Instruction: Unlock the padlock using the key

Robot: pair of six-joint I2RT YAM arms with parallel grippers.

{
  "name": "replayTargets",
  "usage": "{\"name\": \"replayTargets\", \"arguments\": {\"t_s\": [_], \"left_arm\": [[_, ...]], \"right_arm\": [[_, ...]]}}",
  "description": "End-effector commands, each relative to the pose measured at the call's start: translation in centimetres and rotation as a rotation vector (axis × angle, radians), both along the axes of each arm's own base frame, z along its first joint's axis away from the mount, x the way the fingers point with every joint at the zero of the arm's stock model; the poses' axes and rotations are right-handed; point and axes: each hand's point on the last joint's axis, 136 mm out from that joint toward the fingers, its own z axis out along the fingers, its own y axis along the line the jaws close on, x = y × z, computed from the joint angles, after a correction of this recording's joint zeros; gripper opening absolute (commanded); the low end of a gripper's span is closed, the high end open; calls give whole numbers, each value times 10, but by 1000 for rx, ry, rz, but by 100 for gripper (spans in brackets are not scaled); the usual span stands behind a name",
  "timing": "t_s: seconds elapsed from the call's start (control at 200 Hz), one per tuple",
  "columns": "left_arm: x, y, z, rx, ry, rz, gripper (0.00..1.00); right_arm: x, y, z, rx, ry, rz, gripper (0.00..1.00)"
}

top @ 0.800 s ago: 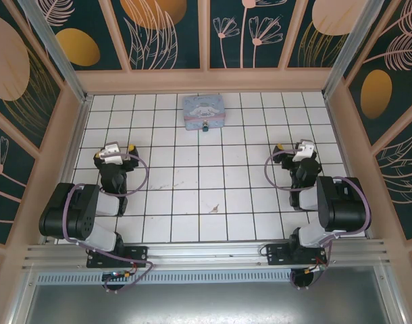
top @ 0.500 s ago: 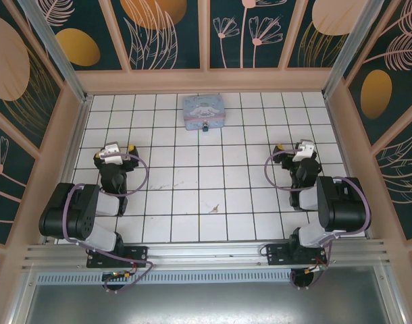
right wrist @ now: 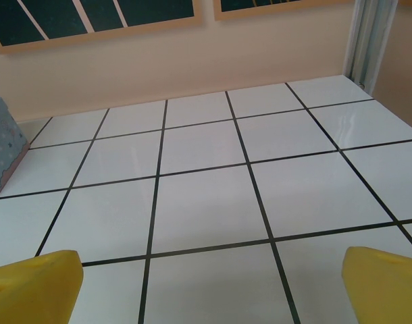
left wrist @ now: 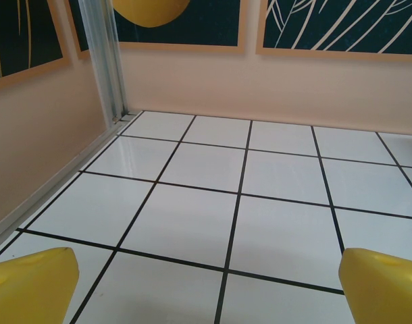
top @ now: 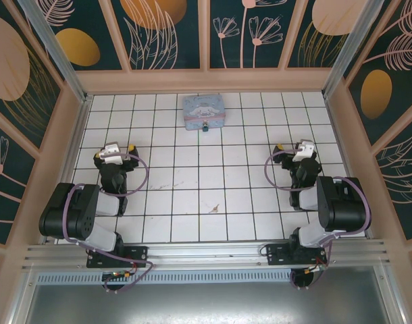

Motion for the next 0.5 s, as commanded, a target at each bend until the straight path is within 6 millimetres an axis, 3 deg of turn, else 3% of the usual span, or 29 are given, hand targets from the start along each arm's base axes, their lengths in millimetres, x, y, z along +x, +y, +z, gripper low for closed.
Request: {"name": "replayTargets", "arguments": {"t_s": [0.0,0.495], "left_arm": [[3,1,13,6,-48,-4,99],[8,5,11,-24,-33,-16,99]], "right_arm": [[4,2,6,4,-21,15,99],[4,2,7,8,-21,16,99]]}}
